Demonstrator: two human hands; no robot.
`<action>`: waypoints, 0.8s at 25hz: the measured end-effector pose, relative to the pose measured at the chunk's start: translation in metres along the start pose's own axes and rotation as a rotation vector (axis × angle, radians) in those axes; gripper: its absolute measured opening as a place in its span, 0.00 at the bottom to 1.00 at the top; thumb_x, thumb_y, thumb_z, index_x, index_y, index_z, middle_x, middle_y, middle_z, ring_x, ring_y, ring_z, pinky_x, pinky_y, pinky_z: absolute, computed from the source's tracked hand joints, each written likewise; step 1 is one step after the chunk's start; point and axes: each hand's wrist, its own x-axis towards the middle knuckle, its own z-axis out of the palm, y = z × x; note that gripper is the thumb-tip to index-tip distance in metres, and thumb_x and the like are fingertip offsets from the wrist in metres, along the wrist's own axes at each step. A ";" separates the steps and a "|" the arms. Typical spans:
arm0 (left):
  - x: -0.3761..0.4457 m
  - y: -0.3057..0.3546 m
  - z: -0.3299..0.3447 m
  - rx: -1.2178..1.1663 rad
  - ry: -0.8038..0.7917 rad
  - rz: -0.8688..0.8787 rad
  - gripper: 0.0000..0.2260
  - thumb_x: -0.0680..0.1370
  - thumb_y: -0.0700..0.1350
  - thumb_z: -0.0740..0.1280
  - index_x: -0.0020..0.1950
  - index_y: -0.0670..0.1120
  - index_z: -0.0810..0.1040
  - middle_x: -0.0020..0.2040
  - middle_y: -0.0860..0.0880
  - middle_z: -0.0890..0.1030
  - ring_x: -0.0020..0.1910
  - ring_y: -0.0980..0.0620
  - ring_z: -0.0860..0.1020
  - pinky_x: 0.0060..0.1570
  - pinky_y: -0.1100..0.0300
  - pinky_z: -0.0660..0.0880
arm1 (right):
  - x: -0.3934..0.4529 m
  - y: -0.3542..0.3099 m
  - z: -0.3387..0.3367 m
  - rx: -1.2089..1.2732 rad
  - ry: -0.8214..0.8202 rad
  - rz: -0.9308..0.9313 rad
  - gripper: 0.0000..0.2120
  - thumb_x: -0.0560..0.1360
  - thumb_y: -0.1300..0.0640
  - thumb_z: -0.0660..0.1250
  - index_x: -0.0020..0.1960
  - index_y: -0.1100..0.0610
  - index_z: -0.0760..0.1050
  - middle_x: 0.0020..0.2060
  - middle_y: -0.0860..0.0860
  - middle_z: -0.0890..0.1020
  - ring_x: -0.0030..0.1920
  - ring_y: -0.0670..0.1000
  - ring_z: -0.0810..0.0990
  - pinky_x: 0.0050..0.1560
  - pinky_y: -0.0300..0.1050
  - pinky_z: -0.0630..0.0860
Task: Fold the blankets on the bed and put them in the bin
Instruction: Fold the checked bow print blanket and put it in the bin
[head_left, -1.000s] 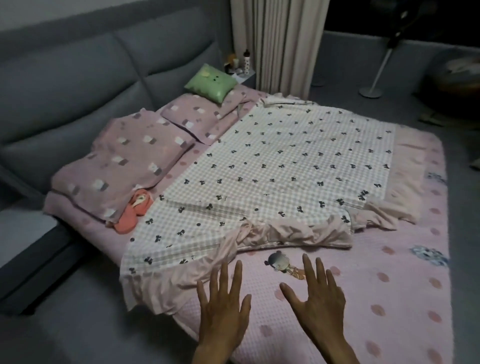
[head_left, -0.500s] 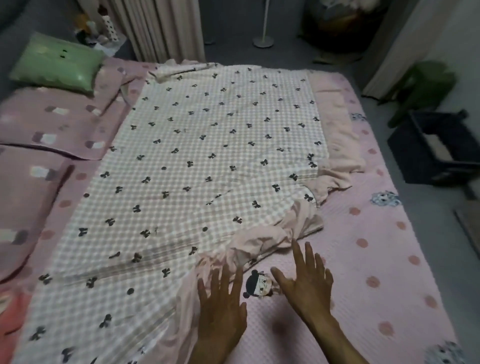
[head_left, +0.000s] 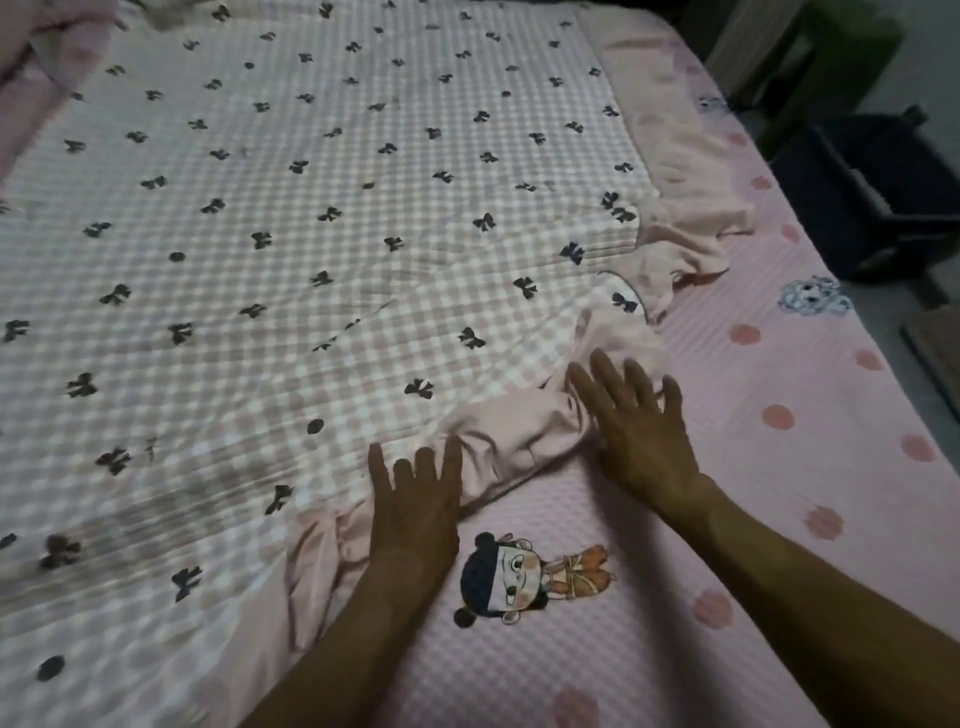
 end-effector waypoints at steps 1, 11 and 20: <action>0.001 0.002 -0.007 0.047 0.013 0.021 0.31 0.69 0.41 0.69 0.72 0.45 0.66 0.59 0.45 0.75 0.55 0.43 0.76 0.72 0.34 0.47 | 0.007 -0.003 0.004 -0.034 0.017 -0.040 0.44 0.70 0.56 0.70 0.80 0.49 0.50 0.79 0.57 0.56 0.75 0.68 0.59 0.67 0.74 0.57; -0.068 0.038 -0.011 -0.292 0.154 0.330 0.07 0.61 0.52 0.65 0.34 0.52 0.79 0.34 0.53 0.77 0.28 0.51 0.77 0.50 0.45 0.75 | -0.031 -0.014 -0.025 -0.026 0.159 -0.259 0.04 0.66 0.58 0.70 0.41 0.55 0.78 0.26 0.52 0.77 0.33 0.58 0.75 0.55 0.58 0.64; -0.259 0.112 -0.014 -0.338 -0.141 0.471 0.18 0.74 0.48 0.54 0.34 0.55 0.83 0.34 0.57 0.80 0.35 0.61 0.80 0.73 0.53 0.58 | -0.298 0.010 -0.076 0.031 -0.287 -0.044 0.14 0.42 0.55 0.76 0.25 0.48 0.75 0.17 0.47 0.72 0.22 0.52 0.74 0.58 0.62 0.63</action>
